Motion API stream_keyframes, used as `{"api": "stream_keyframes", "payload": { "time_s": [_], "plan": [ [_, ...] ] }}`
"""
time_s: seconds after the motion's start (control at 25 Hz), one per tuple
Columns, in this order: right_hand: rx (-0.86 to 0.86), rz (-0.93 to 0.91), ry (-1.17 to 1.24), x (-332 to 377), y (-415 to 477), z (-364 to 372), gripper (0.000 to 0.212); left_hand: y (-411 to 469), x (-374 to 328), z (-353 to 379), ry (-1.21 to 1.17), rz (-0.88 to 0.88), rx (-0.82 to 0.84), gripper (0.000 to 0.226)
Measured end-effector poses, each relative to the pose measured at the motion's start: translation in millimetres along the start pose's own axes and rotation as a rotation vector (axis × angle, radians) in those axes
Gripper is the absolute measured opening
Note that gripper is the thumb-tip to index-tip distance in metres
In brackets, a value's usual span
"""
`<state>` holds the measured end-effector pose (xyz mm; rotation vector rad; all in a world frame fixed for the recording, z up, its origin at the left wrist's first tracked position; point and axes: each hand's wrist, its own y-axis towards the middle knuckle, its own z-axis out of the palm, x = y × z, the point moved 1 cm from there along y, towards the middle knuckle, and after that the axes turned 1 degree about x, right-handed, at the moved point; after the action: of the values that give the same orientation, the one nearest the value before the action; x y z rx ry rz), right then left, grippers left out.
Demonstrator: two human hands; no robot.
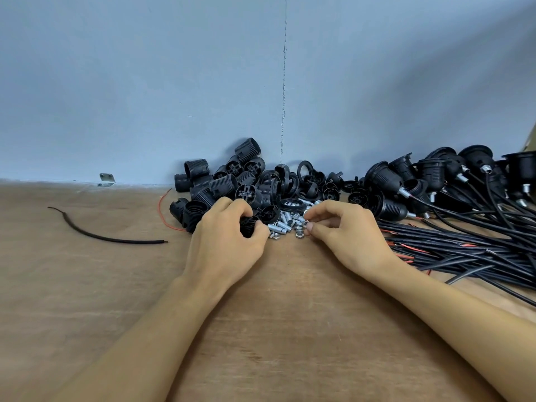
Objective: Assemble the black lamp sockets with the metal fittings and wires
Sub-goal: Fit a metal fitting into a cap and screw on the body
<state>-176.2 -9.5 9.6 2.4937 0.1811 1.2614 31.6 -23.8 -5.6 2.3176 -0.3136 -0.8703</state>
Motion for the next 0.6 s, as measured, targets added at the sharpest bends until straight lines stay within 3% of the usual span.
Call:
{"api": "stream_keyframes", "payload": {
  "time_s": [0.32, 0.44, 0.6],
  "plan": [
    [0.041, -0.007, 0.082, 11.0, -2.5, 7.7, 0.014, -2.3, -5.9, -2.4, -0.054, 0.044, -0.045, 0.015],
    [0.071, 0.048, 0.183, 15.3, -1.8, 10.5, 0.013, -4.6, -14.0, -2.6, 0.036, 0.205, -0.076, 0.022],
    [0.116, 0.127, 0.432, 18.0, -0.6, 14.7, 0.017, -10.3, -29.0, 6.6, 0.047, 0.364, 0.017, 0.024]
  ]
}}
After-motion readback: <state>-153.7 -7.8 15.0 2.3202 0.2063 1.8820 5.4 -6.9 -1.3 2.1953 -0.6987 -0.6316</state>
